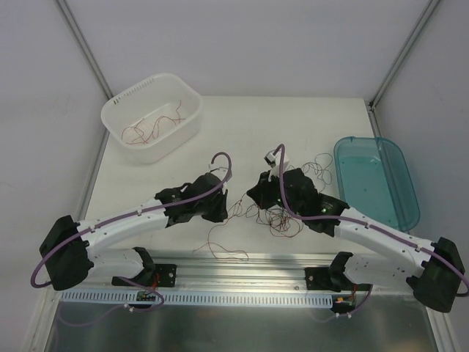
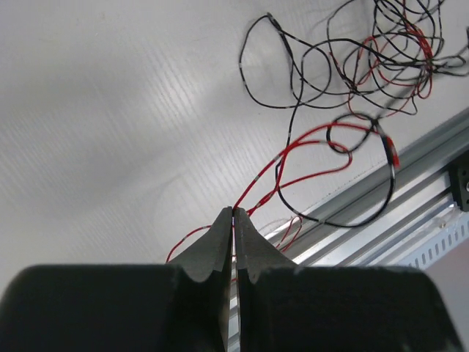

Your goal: Untangle the cables

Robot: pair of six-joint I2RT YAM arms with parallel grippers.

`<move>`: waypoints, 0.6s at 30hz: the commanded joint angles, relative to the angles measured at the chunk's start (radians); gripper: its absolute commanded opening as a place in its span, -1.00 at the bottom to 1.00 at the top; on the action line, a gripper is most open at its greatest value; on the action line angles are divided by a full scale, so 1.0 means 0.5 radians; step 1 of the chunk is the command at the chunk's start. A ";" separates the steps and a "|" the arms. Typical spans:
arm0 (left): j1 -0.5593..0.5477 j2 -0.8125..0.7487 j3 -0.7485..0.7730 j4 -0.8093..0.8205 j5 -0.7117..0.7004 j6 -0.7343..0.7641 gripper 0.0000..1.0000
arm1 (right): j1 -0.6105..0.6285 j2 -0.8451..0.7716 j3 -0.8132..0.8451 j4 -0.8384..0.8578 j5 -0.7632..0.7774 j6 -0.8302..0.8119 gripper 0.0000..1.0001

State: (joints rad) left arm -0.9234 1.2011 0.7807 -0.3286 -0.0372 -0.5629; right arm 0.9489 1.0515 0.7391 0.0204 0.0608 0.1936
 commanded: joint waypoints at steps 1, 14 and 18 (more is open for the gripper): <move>-0.083 -0.095 -0.006 -0.008 -0.036 0.190 -1.00 | -0.060 -0.032 0.145 -0.258 0.197 -0.050 -0.99; -0.138 -0.111 0.025 -0.012 -0.021 0.239 -1.00 | -0.094 0.124 0.252 -0.274 -0.309 -0.013 -0.99; -0.141 -0.089 0.077 -0.012 -0.073 0.187 -1.00 | -0.033 0.259 0.329 -0.396 -0.309 -0.022 -0.46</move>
State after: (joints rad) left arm -0.9829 1.1538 0.7727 -0.3313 -0.0578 -0.4610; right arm 0.9062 1.1614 0.8497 -0.1482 -0.0586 0.1944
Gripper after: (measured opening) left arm 0.006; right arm 0.172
